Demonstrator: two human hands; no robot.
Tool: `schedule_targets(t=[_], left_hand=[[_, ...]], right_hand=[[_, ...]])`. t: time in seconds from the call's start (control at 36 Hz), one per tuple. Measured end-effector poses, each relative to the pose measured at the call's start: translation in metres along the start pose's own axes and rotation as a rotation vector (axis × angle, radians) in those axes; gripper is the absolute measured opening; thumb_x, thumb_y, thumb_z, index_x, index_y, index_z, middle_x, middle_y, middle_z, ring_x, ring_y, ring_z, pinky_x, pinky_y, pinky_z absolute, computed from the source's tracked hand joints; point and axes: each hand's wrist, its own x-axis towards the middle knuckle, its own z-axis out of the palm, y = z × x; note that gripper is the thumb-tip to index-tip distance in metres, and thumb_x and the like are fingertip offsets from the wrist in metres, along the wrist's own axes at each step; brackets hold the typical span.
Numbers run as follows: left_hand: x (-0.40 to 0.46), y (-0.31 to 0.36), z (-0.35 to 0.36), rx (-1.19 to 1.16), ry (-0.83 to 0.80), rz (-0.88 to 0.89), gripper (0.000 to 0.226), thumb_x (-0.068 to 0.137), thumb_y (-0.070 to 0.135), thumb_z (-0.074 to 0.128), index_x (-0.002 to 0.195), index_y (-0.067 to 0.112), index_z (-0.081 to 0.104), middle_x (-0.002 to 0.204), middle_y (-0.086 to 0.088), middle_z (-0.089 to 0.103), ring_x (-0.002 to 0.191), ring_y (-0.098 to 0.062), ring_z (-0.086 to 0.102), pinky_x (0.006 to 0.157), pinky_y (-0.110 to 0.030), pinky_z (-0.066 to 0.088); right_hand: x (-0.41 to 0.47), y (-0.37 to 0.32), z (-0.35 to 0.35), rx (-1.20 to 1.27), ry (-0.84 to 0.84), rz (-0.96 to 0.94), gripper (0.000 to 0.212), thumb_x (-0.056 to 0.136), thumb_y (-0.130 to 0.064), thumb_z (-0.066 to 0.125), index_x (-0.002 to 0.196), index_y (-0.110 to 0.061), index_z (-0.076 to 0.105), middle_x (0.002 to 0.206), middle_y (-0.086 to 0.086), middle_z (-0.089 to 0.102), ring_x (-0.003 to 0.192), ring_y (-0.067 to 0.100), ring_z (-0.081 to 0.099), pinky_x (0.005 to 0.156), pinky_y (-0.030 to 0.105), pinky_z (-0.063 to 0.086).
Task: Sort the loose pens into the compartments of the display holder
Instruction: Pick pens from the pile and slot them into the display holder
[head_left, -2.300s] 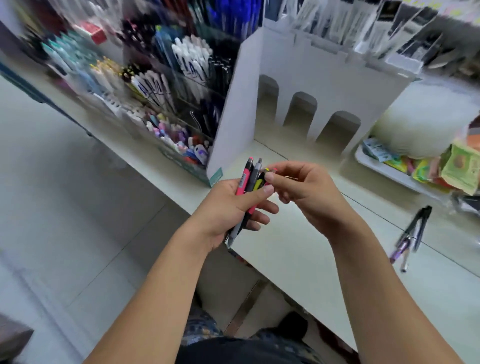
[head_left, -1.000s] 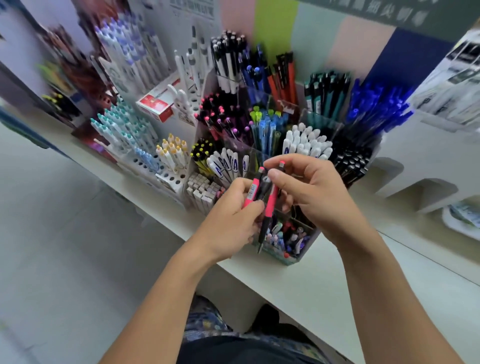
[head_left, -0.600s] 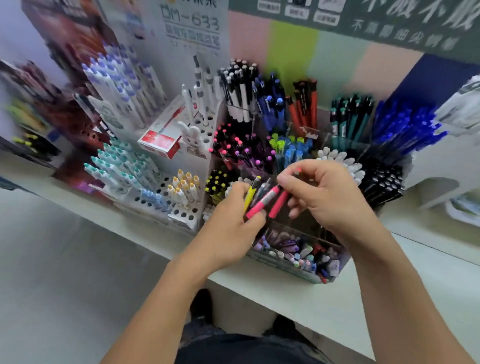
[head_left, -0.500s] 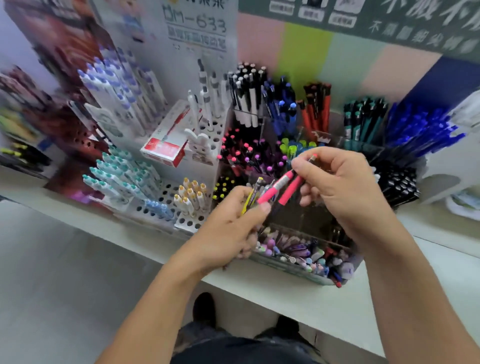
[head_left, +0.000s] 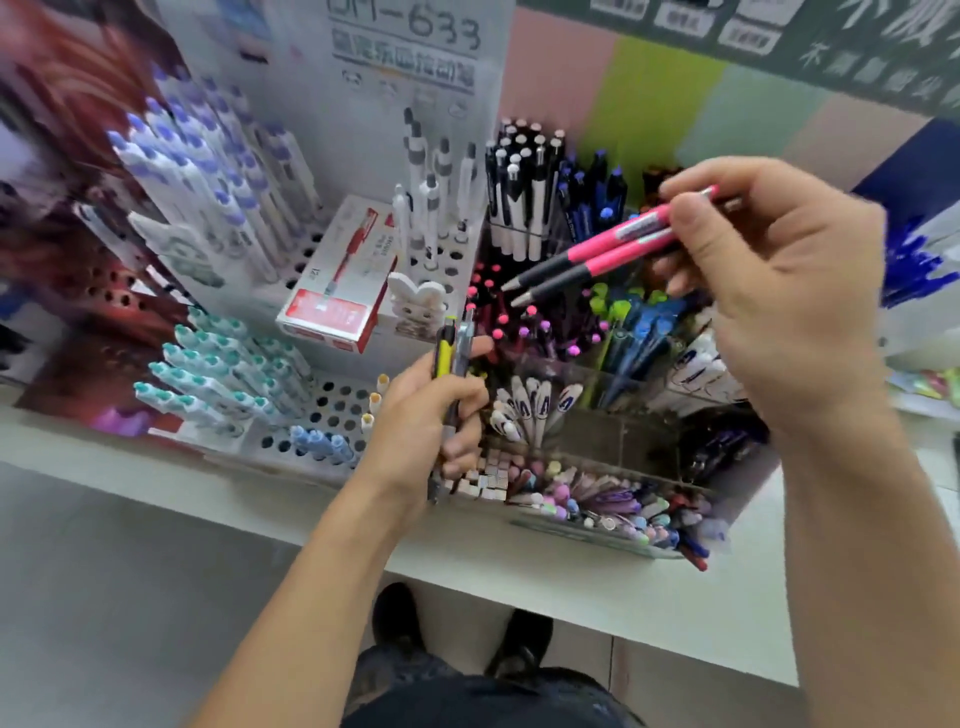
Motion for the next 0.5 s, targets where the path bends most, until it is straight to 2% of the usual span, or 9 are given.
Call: schedule_targets(t=[0.08, 0.14, 0.17, 0.25, 0.33, 0.42, 0.5], left_hand=[[0.002, -0.002, 0.0, -0.106, -0.021, -0.009, 0.041, 0.098, 0.008, 0.037, 0.132, 0.012, 0.06, 0.068, 0.0, 0.039, 0.041, -0.01, 0.027, 0.037, -0.021, 0.021], [0.002, -0.002, 0.0, -0.136, -0.034, -0.022, 0.042, 0.103, 0.019, 0.031, 0.135, 0.008, 0.056, 0.067, 0.0, 0.04, 0.041, -0.01, 0.026, 0.037, -0.02, 0.021], [0.003, -0.002, -0.001, -0.132, -0.035, -0.022, 0.043, 0.104, 0.023, 0.029, 0.135, 0.007, 0.055, 0.067, 0.0, 0.041, 0.041, -0.009, 0.026, 0.037, -0.02, 0.021], [0.004, 0.0, -0.002, -0.085, -0.015, 0.007, 0.047, 0.106, 0.03, 0.026, 0.134, 0.002, 0.052, 0.067, 0.001, 0.046, 0.042, -0.009, 0.028, 0.037, -0.02, 0.022], [0.004, 0.002, -0.001, -0.031, 0.03, 0.058, 0.048, 0.107, 0.033, 0.027, 0.125, -0.001, 0.055, 0.068, 0.001, 0.051, 0.041, -0.01, 0.03, 0.038, -0.02, 0.024], [0.005, 0.003, 0.003, -0.048, 0.049, 0.069, 0.041, 0.107, 0.038, 0.026, 0.111, 0.01, 0.056, 0.069, 0.0, 0.05, 0.041, -0.01, 0.03, 0.038, -0.02, 0.022], [0.006, 0.003, 0.003, -0.085, 0.062, 0.056, 0.042, 0.106, 0.039, 0.025, 0.098, 0.011, 0.055, 0.068, -0.002, 0.047, 0.04, -0.011, 0.029, 0.037, -0.019, 0.023]], right_hand=[[0.01, 0.003, 0.018, -0.194, -0.052, -0.111, 0.011, 0.096, -0.017, 0.069, 0.104, -0.013, 0.075, 0.081, -0.005, 0.068, 0.066, 0.012, 0.065, 0.066, 0.03, 0.055], [0.013, 0.004, 0.031, -0.305, -0.102, -0.178, 0.01, 0.095, -0.015, 0.068, 0.101, -0.011, 0.074, 0.083, -0.015, 0.065, 0.072, -0.004, 0.062, 0.075, 0.022, 0.053], [0.014, 0.005, 0.036, -0.364, -0.141, -0.213, 0.009, 0.095, -0.014, 0.067, 0.1, -0.009, 0.074, 0.084, -0.014, 0.067, 0.076, -0.005, 0.064, 0.079, 0.022, 0.053], [0.015, 0.005, 0.047, -0.472, -0.244, -0.24, 0.009, 0.097, -0.016, 0.065, 0.097, -0.01, 0.072, 0.087, 0.002, 0.071, 0.083, 0.015, 0.071, 0.085, 0.038, 0.054], [0.013, 0.004, 0.059, -0.567, -0.317, -0.209, 0.013, 0.098, -0.02, 0.066, 0.099, -0.01, 0.074, 0.093, 0.004, 0.07, 0.088, 0.021, 0.066, 0.087, 0.038, 0.049], [0.012, 0.002, 0.074, -0.63, -0.365, -0.137, 0.021, 0.101, -0.023, 0.061, 0.107, -0.005, 0.072, 0.101, 0.01, 0.066, 0.096, 0.027, 0.061, 0.088, 0.041, 0.047], [0.017, -0.002, 0.08, -0.673, -0.4, -0.05, 0.025, 0.104, -0.025, 0.057, 0.106, -0.004, 0.07, 0.103, 0.01, 0.064, 0.096, 0.028, 0.059, 0.087, 0.042, 0.048]])
